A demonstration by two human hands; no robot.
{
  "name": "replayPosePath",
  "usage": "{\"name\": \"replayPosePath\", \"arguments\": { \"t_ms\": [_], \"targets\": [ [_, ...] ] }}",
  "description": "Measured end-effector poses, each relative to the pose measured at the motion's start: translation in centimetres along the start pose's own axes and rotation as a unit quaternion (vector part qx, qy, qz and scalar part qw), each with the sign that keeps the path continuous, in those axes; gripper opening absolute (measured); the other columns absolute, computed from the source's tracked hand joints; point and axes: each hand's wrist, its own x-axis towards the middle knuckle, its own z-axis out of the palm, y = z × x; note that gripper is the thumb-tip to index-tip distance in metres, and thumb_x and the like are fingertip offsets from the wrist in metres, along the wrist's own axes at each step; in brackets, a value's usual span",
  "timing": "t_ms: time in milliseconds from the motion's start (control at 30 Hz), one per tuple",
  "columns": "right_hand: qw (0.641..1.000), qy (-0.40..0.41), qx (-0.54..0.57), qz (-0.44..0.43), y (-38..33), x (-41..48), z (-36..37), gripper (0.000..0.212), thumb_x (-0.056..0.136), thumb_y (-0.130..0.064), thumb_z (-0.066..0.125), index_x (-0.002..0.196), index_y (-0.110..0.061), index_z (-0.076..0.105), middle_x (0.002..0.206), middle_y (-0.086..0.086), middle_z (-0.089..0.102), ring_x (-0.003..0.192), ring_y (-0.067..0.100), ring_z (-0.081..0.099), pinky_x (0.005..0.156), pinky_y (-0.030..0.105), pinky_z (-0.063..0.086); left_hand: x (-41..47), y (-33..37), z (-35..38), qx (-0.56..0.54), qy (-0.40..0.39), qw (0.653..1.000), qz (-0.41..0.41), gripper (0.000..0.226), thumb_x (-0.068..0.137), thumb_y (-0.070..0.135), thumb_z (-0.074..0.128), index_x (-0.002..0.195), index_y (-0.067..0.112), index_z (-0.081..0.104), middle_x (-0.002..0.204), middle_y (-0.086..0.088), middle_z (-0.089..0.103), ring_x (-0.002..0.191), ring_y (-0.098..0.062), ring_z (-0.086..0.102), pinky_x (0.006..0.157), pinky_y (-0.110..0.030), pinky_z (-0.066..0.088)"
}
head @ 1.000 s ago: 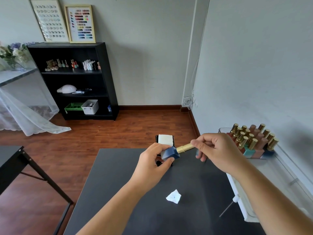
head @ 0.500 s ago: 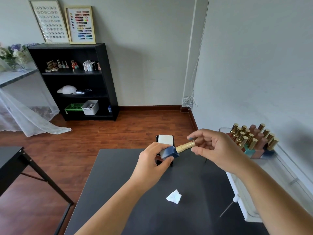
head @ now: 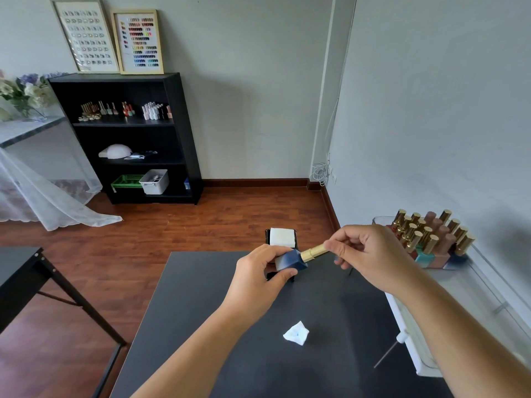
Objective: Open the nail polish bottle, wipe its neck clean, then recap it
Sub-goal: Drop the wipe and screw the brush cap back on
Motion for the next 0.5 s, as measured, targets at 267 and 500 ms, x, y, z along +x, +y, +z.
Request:
{"name": "replayPosePath", "arguments": {
  "t_ms": [267,500],
  "targets": [
    [0.996,-0.030,-0.078,0.001,0.31,-0.01,0.19,0.013,0.078,-0.045,0.065,0.079,-0.033,0.070,0.065,-0.014,0.069,0.058,0.008,0.064,0.063,0.037,0.057,-0.06,0.18,-0.06,0.008,0.010,1.000,0.001,0.030,0.079,0.015,0.075,0.106,0.028,0.069,0.095,0.013,0.068,0.091,-0.009,0.063,0.084,-0.034,0.053],
    [0.999,-0.032,-0.026,-0.016,0.10,-0.29,0.45,0.025,0.078,-0.026,0.073,0.093,-0.045,0.068,0.080,-0.022,0.066,0.069,0.002,0.061,0.062,0.009,0.044,0.08,0.12,-0.13,0.014,0.000,1.000,0.000,0.030,0.080,0.014,0.074,0.106,0.029,0.069,0.093,0.017,0.067,0.091,-0.004,0.062,0.083,-0.020,0.050]
  ]
}}
